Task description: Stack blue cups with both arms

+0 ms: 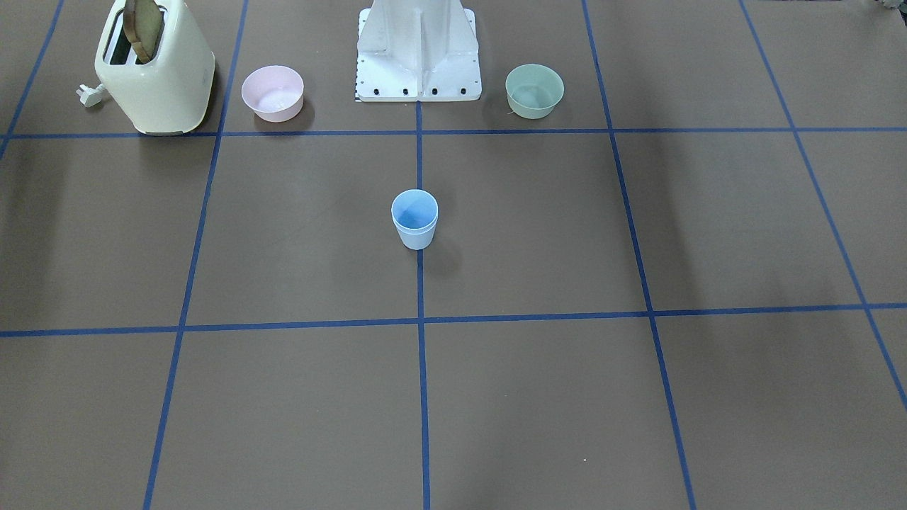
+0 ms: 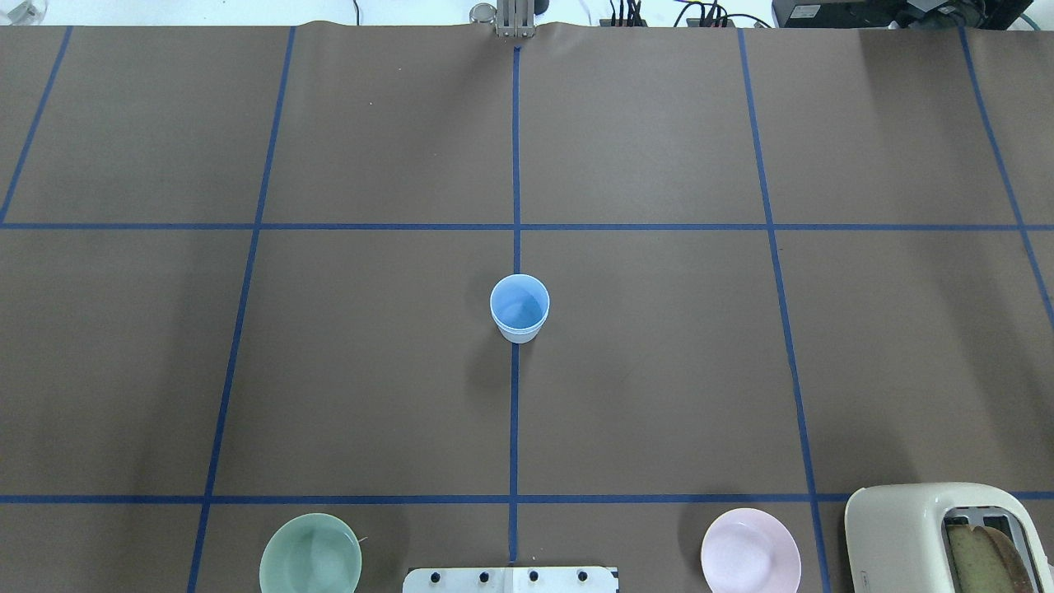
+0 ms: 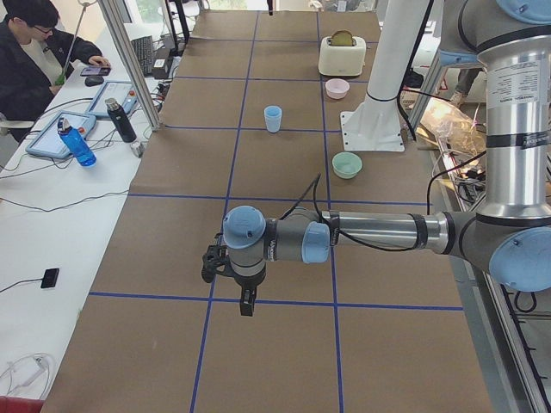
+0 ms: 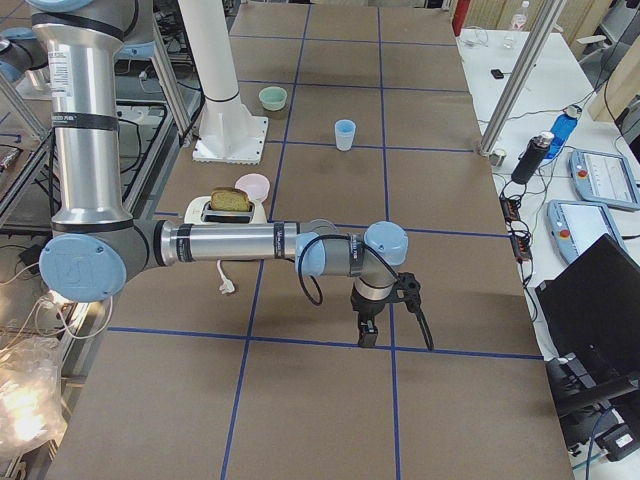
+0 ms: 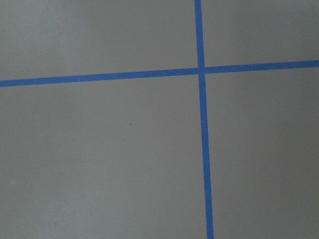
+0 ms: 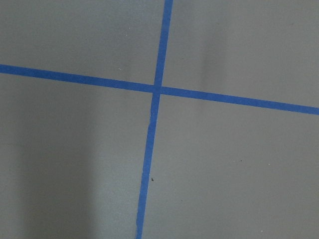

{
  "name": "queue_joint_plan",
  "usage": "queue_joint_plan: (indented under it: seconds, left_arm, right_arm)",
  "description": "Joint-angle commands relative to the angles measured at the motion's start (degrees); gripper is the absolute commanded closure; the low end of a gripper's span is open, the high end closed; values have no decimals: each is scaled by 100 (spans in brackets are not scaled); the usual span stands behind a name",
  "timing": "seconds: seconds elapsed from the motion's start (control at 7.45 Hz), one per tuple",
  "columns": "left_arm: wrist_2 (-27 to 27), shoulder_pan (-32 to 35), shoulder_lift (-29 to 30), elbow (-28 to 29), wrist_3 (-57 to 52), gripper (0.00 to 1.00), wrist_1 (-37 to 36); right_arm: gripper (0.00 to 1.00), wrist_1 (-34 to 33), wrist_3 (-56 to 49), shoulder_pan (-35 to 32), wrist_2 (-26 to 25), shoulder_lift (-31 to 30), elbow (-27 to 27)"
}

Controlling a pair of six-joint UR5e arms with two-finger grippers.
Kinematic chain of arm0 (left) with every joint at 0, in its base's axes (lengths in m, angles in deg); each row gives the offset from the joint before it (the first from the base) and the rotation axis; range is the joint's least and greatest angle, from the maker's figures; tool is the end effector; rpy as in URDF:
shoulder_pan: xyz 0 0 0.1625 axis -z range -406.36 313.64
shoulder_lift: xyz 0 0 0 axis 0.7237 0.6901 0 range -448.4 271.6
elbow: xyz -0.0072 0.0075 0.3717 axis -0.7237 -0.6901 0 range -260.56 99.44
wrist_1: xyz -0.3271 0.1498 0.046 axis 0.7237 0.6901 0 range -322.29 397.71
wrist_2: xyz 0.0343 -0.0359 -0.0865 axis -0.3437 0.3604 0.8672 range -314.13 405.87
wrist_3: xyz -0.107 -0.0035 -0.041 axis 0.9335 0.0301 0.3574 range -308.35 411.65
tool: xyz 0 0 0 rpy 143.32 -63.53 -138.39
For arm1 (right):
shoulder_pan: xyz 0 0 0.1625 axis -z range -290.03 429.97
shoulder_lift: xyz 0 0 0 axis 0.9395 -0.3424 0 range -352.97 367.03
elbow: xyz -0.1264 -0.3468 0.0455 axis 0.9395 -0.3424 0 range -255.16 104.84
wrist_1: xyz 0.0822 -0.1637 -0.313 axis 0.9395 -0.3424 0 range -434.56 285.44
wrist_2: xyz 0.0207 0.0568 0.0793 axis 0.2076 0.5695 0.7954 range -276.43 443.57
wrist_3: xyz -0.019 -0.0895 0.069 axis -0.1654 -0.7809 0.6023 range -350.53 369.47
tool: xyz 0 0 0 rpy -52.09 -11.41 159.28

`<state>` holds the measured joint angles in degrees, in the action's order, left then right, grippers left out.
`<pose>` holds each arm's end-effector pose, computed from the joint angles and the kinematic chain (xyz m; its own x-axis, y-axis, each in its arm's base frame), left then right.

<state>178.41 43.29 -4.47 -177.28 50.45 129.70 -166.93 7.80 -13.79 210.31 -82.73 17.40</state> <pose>-0.0534 -0.4018 0.6082 0.7363 0.0564 -0.6743 -0.0214 0.9980 0.0601 0.0167 -0.4433 0.6091 0.7926 -0.1204 0.5977 0.1317 0.9910 0.0249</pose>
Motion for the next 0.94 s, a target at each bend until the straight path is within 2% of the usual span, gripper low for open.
queue_joint_plan:
  seconds: [0.0,0.81]
  left_arm:
    - [0,0,0,4,5,2,-6]
    - [0,0,-70,-5,5,2,3]
  right_arm:
    - [0,0,0,0,9,-15,8]
    - [0,0,-9,0,9,-42,-1]
